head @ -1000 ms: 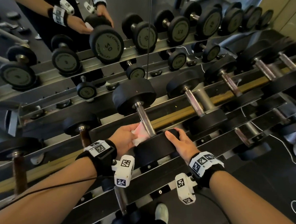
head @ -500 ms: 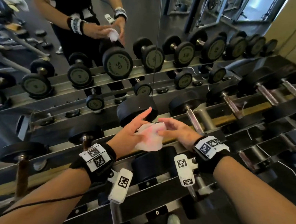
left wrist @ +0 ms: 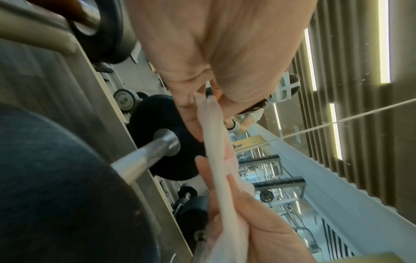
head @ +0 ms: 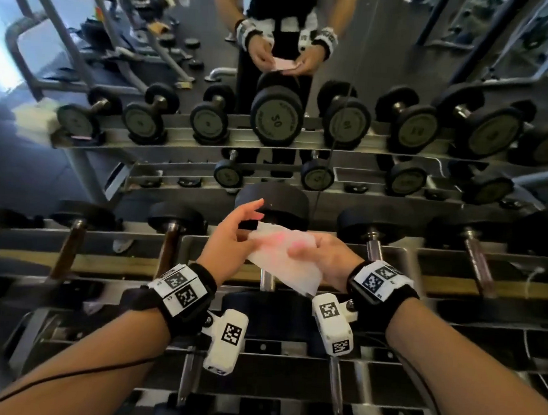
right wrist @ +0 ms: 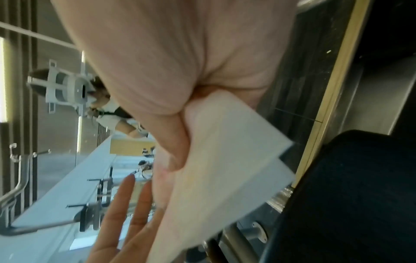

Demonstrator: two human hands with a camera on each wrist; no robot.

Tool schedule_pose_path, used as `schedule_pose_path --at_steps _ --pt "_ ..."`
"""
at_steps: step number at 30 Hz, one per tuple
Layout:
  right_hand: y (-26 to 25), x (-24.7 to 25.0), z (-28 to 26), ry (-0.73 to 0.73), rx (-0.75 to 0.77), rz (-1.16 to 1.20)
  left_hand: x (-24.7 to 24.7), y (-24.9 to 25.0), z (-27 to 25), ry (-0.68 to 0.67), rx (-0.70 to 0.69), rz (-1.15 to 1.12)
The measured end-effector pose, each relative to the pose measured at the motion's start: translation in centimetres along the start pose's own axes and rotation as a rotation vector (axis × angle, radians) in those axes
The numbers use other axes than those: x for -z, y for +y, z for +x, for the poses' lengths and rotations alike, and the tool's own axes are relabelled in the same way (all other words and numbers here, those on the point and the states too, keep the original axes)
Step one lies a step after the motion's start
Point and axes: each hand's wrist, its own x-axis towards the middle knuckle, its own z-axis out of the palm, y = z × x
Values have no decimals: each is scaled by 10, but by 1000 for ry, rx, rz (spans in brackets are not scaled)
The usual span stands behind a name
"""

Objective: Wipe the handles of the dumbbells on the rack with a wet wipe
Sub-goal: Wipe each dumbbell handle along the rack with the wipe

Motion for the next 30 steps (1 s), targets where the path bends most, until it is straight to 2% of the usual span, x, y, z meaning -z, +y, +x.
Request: schedule_pose_path --at_steps 2,5,8,14,17,20,23,27,28,30 --pt "1 5 5 16 5 -111 0 -7 -8 81 72 29" --pt "9 23 18 160 37 -349 3 -22 -26 130 188 -24" --pt "19 38 30 265 44 -495 5 -36 -46 81 214 -19" --pt "22 22 50 262 18 -448 -7 -49 -60 23 221 -95" --pt "20 8 52 265 96 -552 -14 -52 -58 -62 258 -95" --pt "28 -2 55 180 157 -610 -18 -54 -57 -135 296 -31" --pt "36 -7 53 51 170 -643 -18 -56 -56 -152 314 -51" --pt "43 -2 42 -76 134 -664 -16 -58 -54 -185 334 -88" --pt "43 1 40 -121 147 -762 -16 -59 -54 -190 332 -85" --pt "37 8 39 -185 126 -809 -16 -61 -55 -193 328 -93"
